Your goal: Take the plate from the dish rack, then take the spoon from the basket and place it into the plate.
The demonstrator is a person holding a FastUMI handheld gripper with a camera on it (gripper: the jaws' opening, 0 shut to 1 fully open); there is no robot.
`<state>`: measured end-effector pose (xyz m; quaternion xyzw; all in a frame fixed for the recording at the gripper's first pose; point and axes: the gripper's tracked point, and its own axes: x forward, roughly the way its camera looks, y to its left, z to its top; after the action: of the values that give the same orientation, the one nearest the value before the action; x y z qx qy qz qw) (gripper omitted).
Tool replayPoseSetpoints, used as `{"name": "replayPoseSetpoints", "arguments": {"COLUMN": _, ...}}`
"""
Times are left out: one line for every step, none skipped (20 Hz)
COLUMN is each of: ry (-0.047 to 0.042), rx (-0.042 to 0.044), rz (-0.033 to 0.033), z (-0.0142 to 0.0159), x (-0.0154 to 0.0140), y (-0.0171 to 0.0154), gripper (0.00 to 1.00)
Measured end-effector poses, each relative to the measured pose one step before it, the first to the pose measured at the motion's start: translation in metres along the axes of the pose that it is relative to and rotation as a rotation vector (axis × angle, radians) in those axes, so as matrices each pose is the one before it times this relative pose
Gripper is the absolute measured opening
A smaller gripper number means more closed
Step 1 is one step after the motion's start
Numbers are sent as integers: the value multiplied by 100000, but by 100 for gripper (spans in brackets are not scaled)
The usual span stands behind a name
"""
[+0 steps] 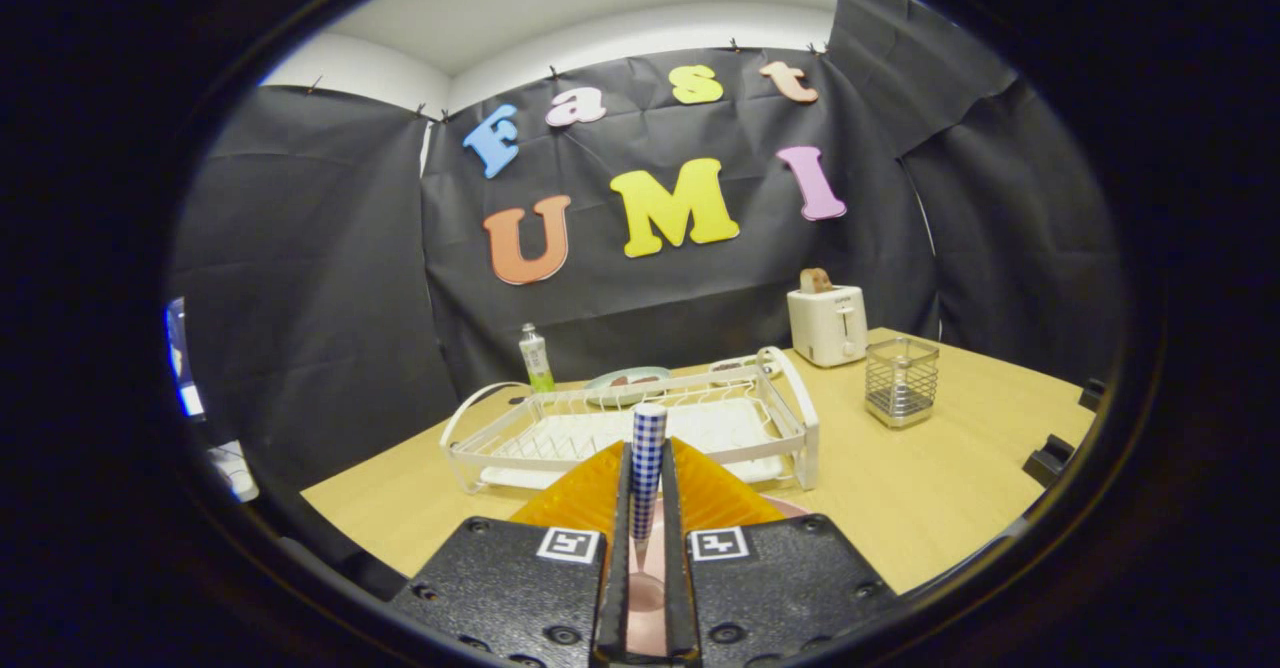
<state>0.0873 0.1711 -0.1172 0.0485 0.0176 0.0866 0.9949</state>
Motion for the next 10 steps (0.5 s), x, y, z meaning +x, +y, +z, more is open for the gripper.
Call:
{"name": "replayPoseSetpoints", "arguments": {"ry": 566, "rx": -1541, "rz": -781, "z": -168, "x": -176, "y": -293, "gripper": 20}}
{"name": "replayPoseSetpoints", "arguments": {"ry": 481, "rx": -1323, "rz": -807, "z": -137, "x": -221, "y": -363, "gripper": 22}}
{"name": "replayPoseSetpoints", "arguments": {"ry": 535, "rx": -1179, "rz": -60, "z": -104, "x": -211, "y": -167, "gripper": 25}}
{"name": "replayPoseSetpoints", "arguments": {"ry": 133, "rx": -560, "rz": 202, "z": -7, "x": -265, "y": -110, "gripper": 33}}
{"name": "replayPoseSetpoints", "arguments": {"ry": -27, "rx": -212, "rz": -307, "z": 163, "x": -356, "y": -310, "gripper": 37}}
{"name": "replayPoseSetpoints", "arguments": {"ry": -870, "rx": -564, "rz": -1383, "z": 420, "x": -354, "y": -591, "gripper": 46}}
{"name": "replayPoseSetpoints", "arguments": {"ry": -1547, "rx": -939, "rz": -2490, "z": 656, "x": -461, "y": -938, "gripper": 50}}
{"name": "replayPoseSetpoints", "arguments": {"ry": -2230, "rx": -1053, "rz": -1181, "z": 1088, "x": -627, "y": -455, "gripper": 56}}
{"name": "replayPoseSetpoints", "arguments": {"ry": -1378, "rx": -1700, "rz": -477, "z": 809, "x": -375, "y": -391, "gripper": 61}}
{"name": "replayPoseSetpoints", "arguments": {"ry": -1143, "rx": -1156, "rz": -1370, "z": 573, "x": -324, "y": -717, "gripper": 75}}
